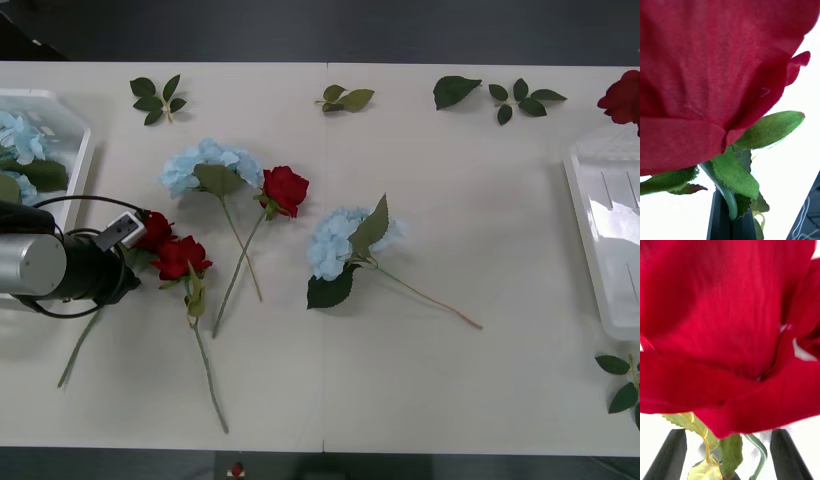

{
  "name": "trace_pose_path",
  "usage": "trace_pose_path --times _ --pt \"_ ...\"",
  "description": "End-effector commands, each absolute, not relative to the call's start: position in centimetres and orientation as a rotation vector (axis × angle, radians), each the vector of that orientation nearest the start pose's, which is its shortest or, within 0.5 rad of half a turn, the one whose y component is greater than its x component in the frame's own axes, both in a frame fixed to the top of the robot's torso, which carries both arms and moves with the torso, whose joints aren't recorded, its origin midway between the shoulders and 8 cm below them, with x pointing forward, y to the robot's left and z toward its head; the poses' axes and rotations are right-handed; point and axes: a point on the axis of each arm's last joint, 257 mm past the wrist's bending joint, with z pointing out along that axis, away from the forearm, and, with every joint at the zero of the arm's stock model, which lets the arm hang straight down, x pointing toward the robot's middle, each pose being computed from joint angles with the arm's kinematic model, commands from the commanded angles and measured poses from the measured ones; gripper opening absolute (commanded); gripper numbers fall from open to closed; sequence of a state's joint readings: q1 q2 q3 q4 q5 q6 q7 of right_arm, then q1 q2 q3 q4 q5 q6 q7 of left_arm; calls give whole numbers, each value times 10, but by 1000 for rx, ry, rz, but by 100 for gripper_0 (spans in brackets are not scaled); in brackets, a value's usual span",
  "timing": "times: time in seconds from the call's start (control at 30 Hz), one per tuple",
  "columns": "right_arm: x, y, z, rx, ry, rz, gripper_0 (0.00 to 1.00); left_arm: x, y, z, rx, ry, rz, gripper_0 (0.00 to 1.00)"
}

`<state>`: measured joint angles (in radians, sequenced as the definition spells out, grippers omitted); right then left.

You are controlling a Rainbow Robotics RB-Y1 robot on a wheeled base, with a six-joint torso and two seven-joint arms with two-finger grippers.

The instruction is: Put the red flowers into the right box and the blue flowers into the left box

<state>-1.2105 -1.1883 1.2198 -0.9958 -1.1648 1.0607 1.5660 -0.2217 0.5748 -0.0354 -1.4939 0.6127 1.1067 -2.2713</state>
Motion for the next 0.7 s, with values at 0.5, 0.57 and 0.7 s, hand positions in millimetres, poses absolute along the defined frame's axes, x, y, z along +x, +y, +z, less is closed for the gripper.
trace_pose_path --times 0.5,0.57,0.7 --pt "574 -592 -178 -119 2599 -817 0 505 324 -317 824 2330 64 0" --pt "573 -595 -182 -114 2594 -826 0 506 319 -307 786 2320 -6 0" --pt "570 -604 -190 -145 2586 -864 0 502 309 -265 689 2278 -224 0"
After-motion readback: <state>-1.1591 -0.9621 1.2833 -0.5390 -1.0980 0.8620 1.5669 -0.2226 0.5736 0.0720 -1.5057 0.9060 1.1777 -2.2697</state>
